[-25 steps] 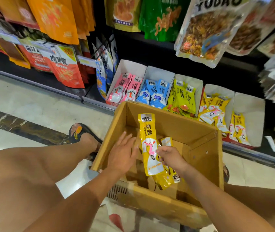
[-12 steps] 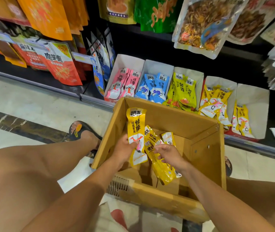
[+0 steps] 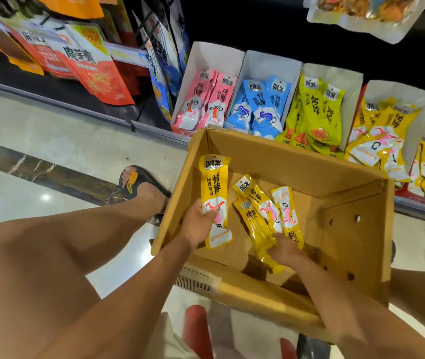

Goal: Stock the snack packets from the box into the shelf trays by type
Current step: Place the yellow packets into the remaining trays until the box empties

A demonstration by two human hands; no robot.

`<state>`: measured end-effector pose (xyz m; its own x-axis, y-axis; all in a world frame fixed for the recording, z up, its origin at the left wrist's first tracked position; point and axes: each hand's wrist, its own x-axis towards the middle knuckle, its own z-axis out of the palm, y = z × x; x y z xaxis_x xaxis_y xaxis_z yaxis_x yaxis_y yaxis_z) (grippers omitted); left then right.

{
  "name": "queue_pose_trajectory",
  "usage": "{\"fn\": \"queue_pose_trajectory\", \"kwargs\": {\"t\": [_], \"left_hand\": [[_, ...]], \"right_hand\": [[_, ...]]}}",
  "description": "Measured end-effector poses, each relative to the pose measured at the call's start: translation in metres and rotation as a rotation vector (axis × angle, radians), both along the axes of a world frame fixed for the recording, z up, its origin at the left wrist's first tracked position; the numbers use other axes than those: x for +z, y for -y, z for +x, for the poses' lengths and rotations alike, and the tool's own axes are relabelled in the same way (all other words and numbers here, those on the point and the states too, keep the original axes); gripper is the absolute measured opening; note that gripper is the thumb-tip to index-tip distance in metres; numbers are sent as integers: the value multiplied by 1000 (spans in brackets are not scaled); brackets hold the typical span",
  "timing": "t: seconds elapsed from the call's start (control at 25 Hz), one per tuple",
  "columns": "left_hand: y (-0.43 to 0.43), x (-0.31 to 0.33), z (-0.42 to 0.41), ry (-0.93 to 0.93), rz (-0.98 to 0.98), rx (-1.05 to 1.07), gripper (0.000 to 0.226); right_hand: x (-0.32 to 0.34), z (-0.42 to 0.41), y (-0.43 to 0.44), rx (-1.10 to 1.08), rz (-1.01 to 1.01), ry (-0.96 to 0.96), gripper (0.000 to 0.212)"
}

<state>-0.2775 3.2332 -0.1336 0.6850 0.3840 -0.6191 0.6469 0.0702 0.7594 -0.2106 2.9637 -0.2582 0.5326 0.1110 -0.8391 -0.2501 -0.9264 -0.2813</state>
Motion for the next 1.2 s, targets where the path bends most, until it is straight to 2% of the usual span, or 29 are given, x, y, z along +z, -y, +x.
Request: {"fn": "queue_pose_trajectory", "kwargs": {"t": [0.16, 0.32, 0.52, 0.64, 0.68, 0.92, 1.08, 1.2], "left_hand": [[-1, -12, 1, -46, 1, -7, 21], [-3, -19, 3, -80, 14, 2, 19], [-5, -16, 0, -84, 26, -11, 19], [-6, -10, 1, -63, 6, 5, 18], [-6, -6, 1, -58, 1, 5, 19], [3, 17, 7, -20, -29, 41, 27], [14, 33, 11, 44, -75, 21, 31], [24, 56, 19, 78, -104, 11, 30]], "right_hand": [[-11, -1, -12, 93, -107, 177, 61], [-20, 3, -13, 175, -111, 207, 29], [-11, 6, -8, 92, -54, 191, 6], [7, 10, -7, 90, 3, 181, 32], [16, 11, -8, 77, 21, 188, 34], [97, 24, -12, -112, 172, 228, 14], [148, 23, -18, -365, 441, 309, 21], [190, 22, -24, -434, 547, 361, 9]]}}
